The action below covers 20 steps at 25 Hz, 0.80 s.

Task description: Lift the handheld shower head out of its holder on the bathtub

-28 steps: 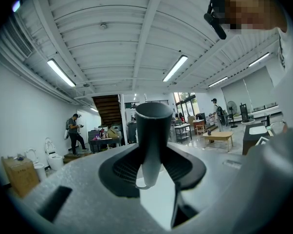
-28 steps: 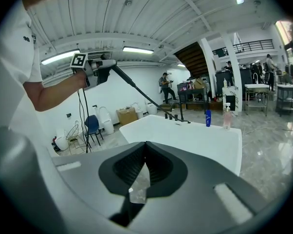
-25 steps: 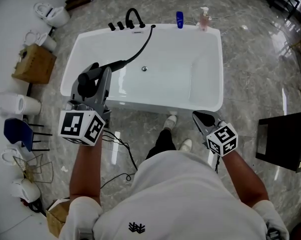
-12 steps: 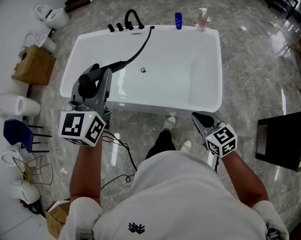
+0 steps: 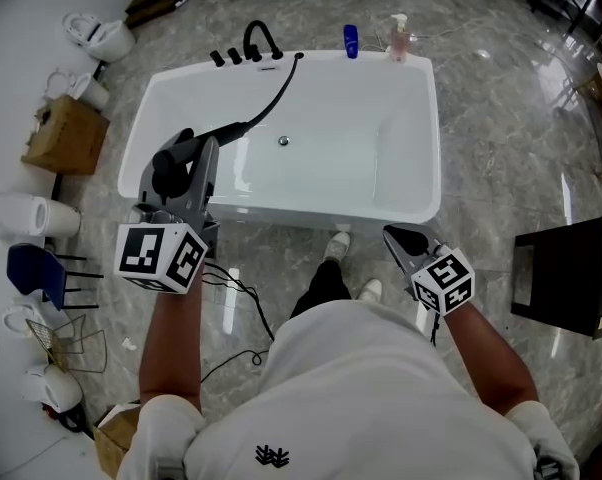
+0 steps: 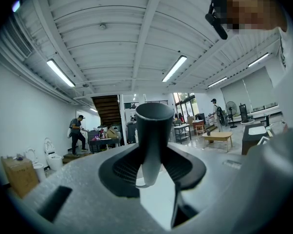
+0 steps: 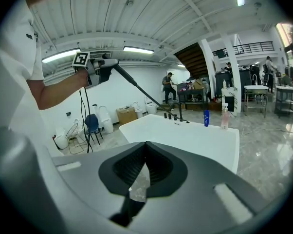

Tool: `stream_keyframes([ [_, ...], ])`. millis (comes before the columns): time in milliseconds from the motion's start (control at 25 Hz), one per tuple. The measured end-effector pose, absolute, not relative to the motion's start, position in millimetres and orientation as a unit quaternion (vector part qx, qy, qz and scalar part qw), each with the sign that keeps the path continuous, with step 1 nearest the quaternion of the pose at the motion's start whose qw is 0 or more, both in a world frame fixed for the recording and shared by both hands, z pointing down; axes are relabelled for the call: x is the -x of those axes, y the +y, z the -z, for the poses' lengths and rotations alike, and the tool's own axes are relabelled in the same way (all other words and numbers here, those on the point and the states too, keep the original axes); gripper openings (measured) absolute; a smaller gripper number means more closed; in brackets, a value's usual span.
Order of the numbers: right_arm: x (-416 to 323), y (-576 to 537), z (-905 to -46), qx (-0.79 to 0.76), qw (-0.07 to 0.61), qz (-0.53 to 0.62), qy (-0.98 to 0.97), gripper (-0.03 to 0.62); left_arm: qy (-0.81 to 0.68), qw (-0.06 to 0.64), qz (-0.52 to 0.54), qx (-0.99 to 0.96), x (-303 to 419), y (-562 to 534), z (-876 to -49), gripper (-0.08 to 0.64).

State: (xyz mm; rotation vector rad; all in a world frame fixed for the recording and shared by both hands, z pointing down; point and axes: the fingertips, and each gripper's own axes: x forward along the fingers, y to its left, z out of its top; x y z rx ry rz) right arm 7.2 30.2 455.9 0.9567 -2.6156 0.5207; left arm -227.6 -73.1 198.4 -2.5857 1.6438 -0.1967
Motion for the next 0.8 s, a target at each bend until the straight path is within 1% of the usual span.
stream_keyframes([
  [800, -25.1, 29.2, -463.2, -0.34, 0.152, -0.185, -0.909, 0.012, 0.537, 0.041, 0.058, 0.841, 215.3, -85.1, -189.2, 0.138],
])
